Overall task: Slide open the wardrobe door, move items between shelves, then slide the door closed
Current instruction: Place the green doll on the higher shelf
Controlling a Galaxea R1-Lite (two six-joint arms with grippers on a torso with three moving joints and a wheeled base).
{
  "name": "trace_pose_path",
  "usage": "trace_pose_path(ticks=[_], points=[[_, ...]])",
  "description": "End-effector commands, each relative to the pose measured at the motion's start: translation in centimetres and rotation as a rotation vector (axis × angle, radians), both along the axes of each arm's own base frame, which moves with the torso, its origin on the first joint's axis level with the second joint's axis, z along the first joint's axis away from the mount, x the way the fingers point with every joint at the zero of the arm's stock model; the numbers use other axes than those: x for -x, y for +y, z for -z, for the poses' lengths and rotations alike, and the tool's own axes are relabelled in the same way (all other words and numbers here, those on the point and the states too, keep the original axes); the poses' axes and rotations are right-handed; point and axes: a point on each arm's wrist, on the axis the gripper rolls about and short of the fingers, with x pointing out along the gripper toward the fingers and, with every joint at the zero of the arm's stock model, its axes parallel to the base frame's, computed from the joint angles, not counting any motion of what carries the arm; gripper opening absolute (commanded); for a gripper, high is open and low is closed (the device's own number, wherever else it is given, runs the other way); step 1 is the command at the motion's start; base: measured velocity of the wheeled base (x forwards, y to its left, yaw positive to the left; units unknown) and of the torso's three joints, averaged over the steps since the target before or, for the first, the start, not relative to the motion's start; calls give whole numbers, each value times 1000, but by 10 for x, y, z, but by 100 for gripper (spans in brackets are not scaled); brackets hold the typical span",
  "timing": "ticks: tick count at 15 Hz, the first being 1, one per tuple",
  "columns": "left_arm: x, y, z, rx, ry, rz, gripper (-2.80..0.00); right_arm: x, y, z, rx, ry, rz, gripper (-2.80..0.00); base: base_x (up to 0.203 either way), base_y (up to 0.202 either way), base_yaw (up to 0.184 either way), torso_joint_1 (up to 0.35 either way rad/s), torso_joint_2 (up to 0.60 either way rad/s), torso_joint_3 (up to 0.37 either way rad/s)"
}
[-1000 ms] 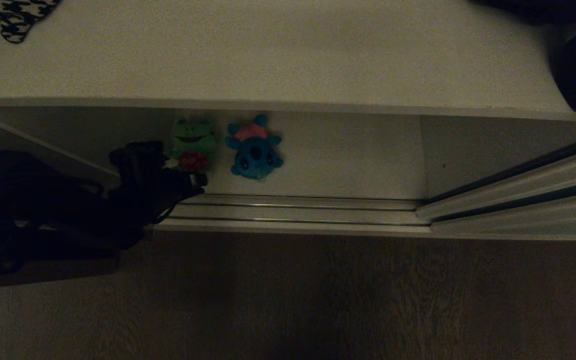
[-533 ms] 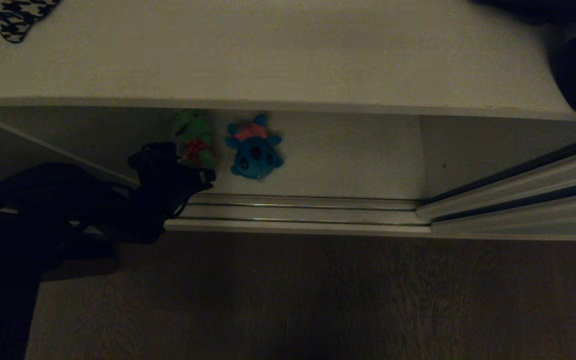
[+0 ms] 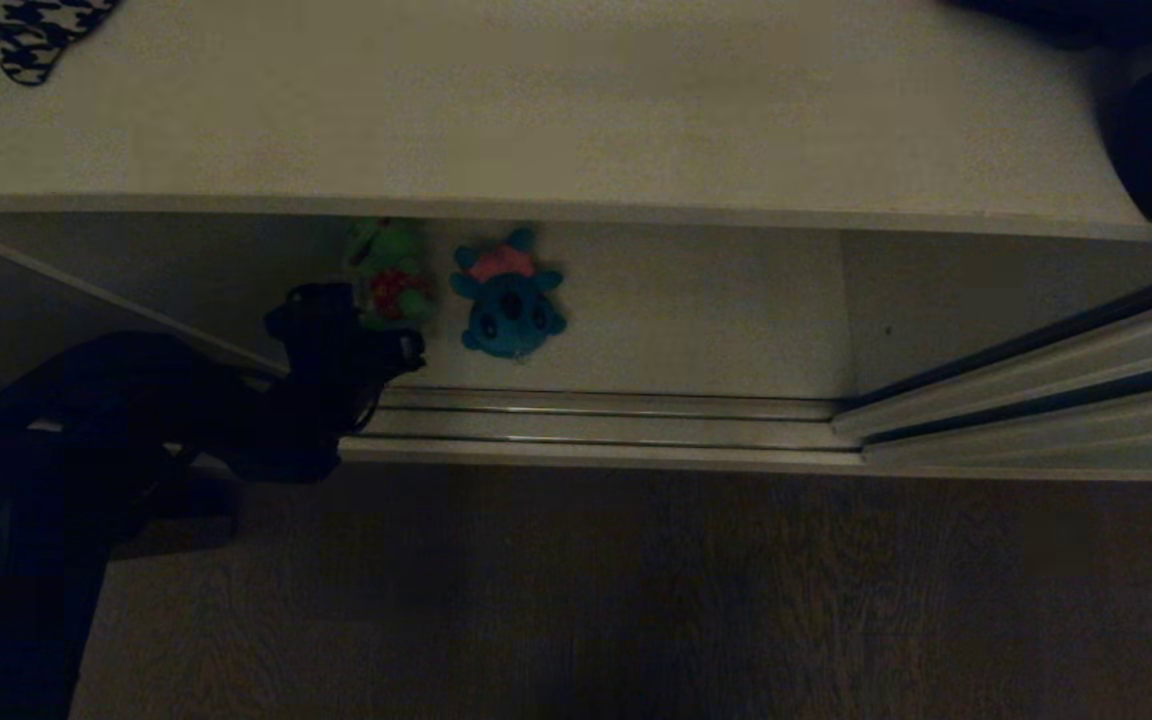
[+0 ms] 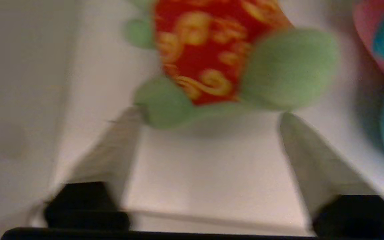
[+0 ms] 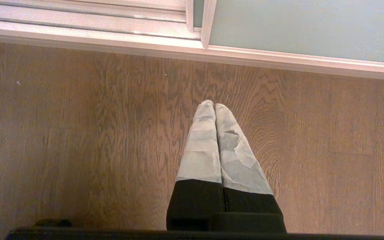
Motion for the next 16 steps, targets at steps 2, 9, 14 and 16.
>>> trace_pose_path(ticks=[2,9,14,16], points=[[-5,-1,5,0,-3,-2,-280,0,0,0,0,-3,-1,-280,0,0,0,0,0,0],[0,-1,-2,15,1,15,-280,0,0,0,0,-3,-1,-280,0,0,0,0,0,0],[26,-12,-27,15,14,49,-280,0,0,0,0,-3,-1,-280,0,0,0,0,0,0],[35,-11,-42,13,-18,51,-280,0,0,0,0,-3,-1,-280,0,0,0,0,0,0]])
